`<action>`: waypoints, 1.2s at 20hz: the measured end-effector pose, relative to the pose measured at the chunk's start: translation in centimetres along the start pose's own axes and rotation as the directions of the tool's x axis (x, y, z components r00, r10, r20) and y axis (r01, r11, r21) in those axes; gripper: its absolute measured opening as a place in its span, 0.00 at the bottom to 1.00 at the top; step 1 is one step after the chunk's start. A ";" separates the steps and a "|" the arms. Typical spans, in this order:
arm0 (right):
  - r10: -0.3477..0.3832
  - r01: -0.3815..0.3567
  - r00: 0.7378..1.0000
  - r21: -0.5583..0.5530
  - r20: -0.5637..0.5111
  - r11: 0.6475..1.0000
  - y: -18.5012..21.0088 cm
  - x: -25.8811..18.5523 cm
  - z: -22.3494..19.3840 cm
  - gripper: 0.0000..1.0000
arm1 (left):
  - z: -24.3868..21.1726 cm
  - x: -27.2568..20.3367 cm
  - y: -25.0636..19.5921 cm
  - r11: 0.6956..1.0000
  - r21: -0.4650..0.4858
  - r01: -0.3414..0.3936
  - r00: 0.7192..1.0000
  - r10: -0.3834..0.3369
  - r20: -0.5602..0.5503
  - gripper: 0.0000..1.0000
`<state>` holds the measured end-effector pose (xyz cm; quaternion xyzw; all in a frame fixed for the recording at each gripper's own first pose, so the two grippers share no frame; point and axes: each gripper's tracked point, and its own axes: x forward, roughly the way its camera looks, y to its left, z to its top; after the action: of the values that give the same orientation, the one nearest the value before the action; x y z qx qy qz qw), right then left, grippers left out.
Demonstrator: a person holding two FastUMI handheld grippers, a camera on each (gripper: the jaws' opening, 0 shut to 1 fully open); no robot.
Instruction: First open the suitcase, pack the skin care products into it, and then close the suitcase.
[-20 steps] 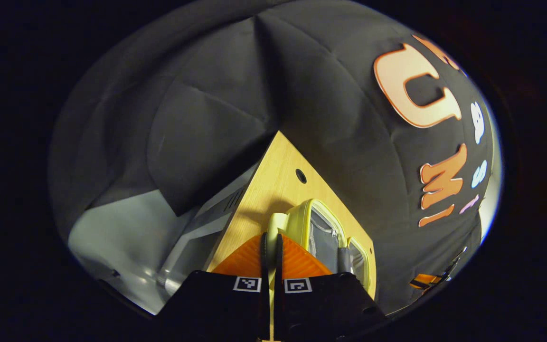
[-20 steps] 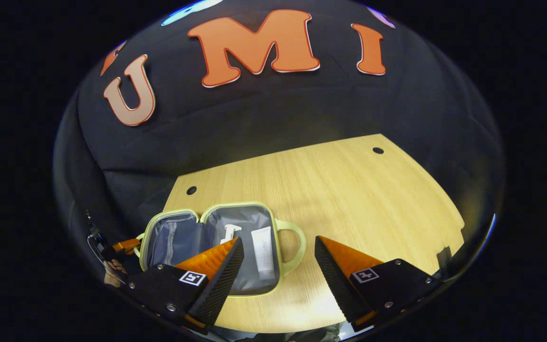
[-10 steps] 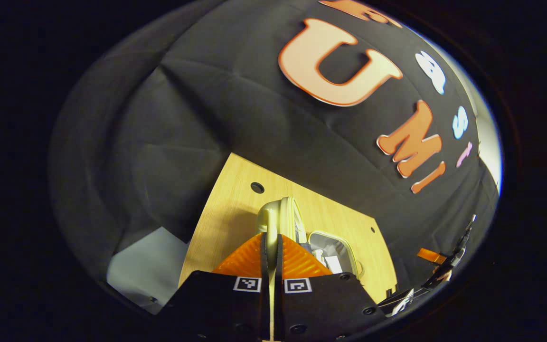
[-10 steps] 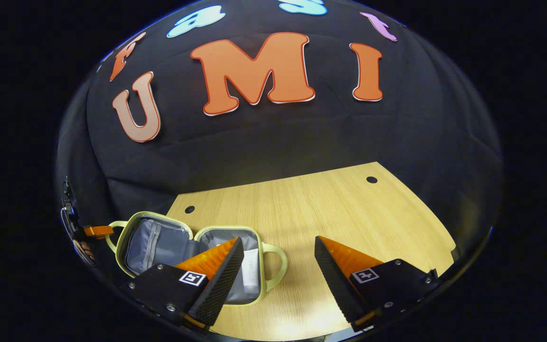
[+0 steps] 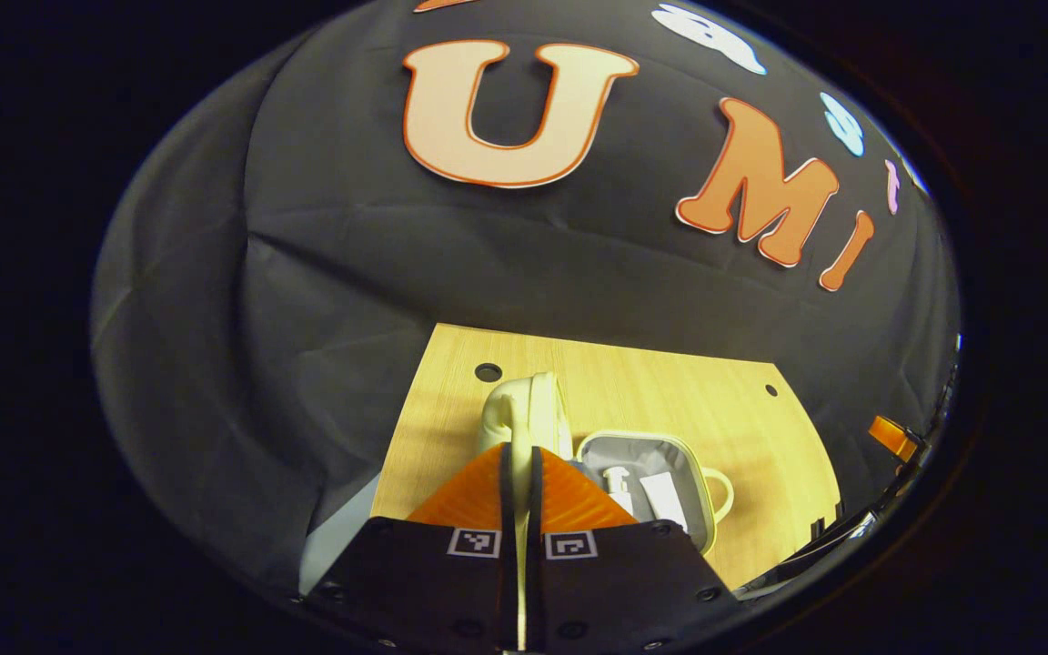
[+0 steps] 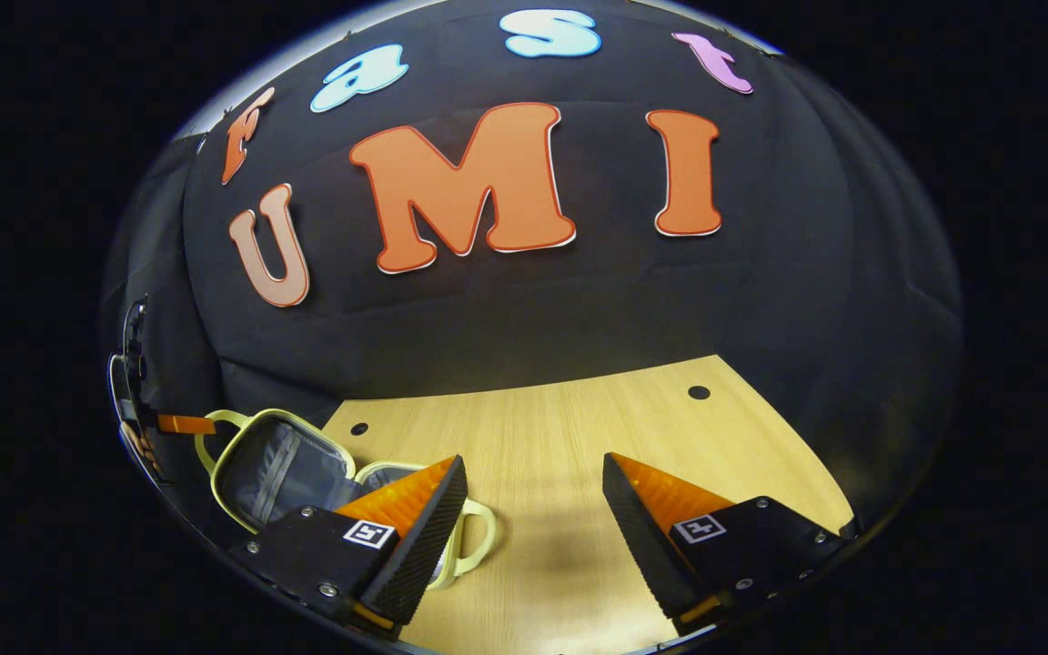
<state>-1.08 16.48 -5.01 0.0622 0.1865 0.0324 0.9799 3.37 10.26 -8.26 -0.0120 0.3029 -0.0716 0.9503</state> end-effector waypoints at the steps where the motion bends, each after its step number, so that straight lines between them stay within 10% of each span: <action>1: 0.007 -0.007 1.000 0.004 0.001 1.000 -1.1 -0.2 0.3 0.96 | 0.3 -0.2 -1.4 0.999 0.037 -0.025 1.000 0.025 0.000 0.04; 8: 0.018 -0.018 1.000 0.000 0.014 1.000 -9.2 -1.2 1.5 0.96 | 0.8 1.0 -12.4 0.943 0.279 -0.180 0.983 0.180 0.027 0.04; 16: -0.032 0.031 0.999 0.039 0.030 0.999 -17.6 -2.4 1.8 0.95 | -3.3 7.6 -26.7 0.931 0.347 -0.112 0.991 0.129 -0.026 0.04; 24: -0.106 0.107 0.994 0.036 -0.028 0.994 -22.8 -2.2 -1.8 0.96 | -17.3 18.9 -34.4 0.919 0.393 -0.027 0.968 0.122 -0.219 0.04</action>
<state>-2.84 -6.09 -8.97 0.0703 0.2027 -0.0225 0.9765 4.17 -26.12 -30.94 0.1958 0.3950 -0.0945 0.8926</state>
